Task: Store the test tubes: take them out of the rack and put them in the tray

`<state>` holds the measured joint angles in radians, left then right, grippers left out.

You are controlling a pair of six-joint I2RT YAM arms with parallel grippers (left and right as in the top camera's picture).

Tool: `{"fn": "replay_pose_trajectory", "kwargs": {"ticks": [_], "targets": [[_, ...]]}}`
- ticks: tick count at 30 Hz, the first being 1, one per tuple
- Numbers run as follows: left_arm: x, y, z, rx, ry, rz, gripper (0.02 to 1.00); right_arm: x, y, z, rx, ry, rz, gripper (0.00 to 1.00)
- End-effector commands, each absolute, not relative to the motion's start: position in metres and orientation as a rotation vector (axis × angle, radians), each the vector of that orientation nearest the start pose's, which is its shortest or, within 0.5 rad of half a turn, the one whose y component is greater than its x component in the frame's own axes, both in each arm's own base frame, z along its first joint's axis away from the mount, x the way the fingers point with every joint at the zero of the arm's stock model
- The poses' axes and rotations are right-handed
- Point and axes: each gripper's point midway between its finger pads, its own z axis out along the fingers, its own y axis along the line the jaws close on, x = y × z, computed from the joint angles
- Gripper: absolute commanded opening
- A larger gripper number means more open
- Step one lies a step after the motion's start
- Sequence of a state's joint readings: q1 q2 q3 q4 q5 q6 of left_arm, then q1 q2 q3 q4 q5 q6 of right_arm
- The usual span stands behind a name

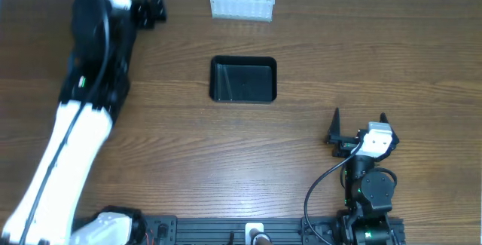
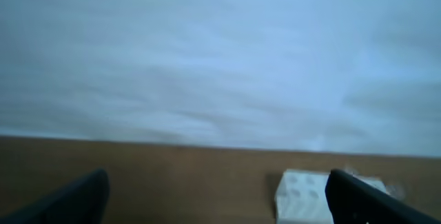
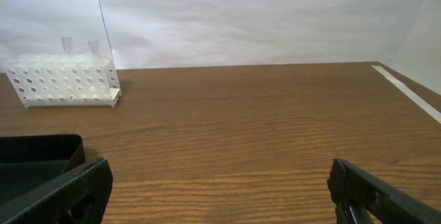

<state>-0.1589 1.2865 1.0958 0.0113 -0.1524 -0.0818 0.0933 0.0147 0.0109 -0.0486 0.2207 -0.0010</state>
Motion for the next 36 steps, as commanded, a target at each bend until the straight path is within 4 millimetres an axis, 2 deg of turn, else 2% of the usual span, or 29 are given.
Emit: {"fn": "replay_pose_trajectory", "kwargs": {"ticks": [1,9,15,21,27,34,36], "targets": [[0.381,-0.028,0.316,-0.020,1.719,-0.042,0.998,0.245,-0.018,0.163,0.102,1.617,-0.123,0.993],[0.304,-0.007,0.281,-0.048,1.620,-0.034,0.998,0.245,-0.018,0.163,0.102,1.617,-0.123,0.991],[0.269,-0.003,0.249,-0.040,1.561,-0.047,0.998,0.245,-0.018,0.163,0.102,1.617,-0.123,0.991],[0.254,-0.004,0.215,-0.028,1.530,-0.059,0.998,0.245,-0.018,0.163,0.102,1.617,-0.123,0.991],[0.250,-0.004,0.188,-0.028,1.523,-0.059,1.000,0.245,-0.018,0.163,0.102,1.617,-0.123,0.991],[0.246,-0.003,0.159,-0.033,1.635,-0.056,1.000,0.245,-0.018,0.163,0.102,1.617,-0.123,0.991],[0.246,-0.004,0.157,-0.031,1.645,-0.058,1.000,0.245,-0.018,0.163,0.102,1.617,-0.123,0.993]]}}
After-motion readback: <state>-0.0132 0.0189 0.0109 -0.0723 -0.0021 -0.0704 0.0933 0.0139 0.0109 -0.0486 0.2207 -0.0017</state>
